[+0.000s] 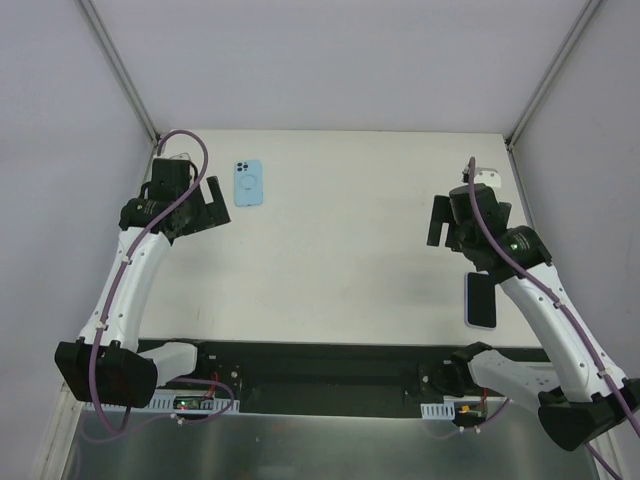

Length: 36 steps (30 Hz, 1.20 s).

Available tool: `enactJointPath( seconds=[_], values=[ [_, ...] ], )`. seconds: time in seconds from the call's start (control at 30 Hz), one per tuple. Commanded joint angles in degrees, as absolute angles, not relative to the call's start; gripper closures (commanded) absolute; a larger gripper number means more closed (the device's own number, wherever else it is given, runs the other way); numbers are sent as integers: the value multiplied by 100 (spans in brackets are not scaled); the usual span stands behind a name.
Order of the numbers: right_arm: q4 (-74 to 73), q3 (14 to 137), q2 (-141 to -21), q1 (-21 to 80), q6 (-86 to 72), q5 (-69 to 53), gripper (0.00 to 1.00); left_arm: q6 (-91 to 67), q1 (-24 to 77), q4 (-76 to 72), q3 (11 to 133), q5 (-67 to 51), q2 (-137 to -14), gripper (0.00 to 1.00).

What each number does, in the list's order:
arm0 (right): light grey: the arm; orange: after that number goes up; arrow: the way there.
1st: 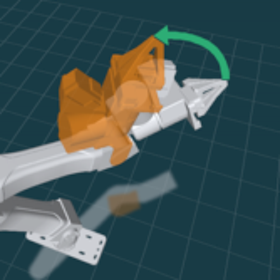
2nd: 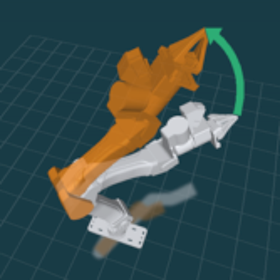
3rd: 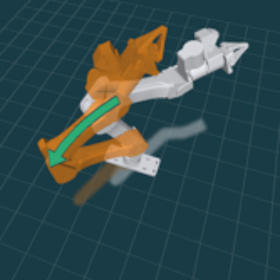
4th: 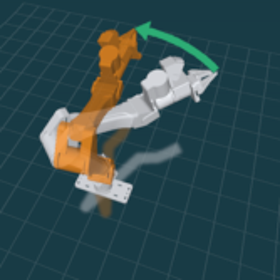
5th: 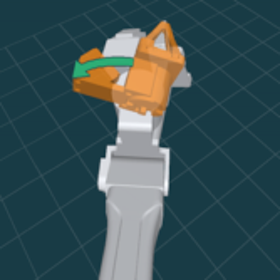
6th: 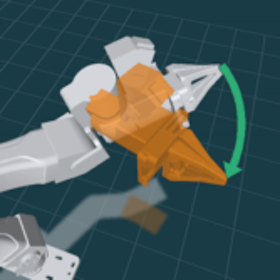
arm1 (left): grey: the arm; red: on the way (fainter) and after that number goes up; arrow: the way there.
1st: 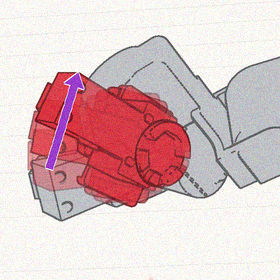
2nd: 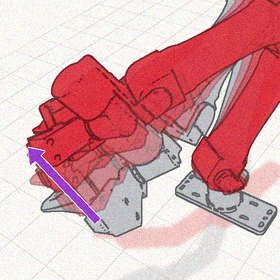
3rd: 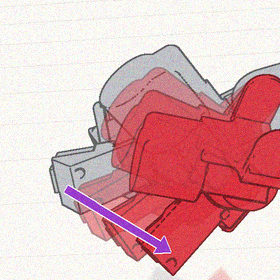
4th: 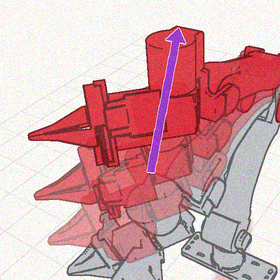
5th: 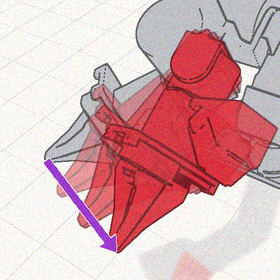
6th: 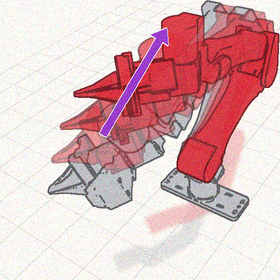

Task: Take the phone out of the phone case
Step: Pick up the phone at the center of the board.

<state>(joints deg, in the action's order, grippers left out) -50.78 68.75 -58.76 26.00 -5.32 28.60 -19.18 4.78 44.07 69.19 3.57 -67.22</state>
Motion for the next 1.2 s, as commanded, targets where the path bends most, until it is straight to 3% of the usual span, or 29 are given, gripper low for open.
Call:
enactJointPath(
  seconds=[0.0,0.47,0.87,1.17],
  values=[
    [-5045,6882,-5686,2584,-571,2909,4,-2004,439,4518,7128,527,-6723,1],
    [-4984,6785,-5704,2575,-694,2786,4,-2083,439,4158,7479,555,-7837,1],
    [-4702,6715,-5766,2584,-729,2400,4,-1890,439,4271,9886,141,-10939,1],
    [-4597,6680,-5985,2593,-888,2145,4,-1811,466,4544,11485,255,-12496,1]
  ],
)
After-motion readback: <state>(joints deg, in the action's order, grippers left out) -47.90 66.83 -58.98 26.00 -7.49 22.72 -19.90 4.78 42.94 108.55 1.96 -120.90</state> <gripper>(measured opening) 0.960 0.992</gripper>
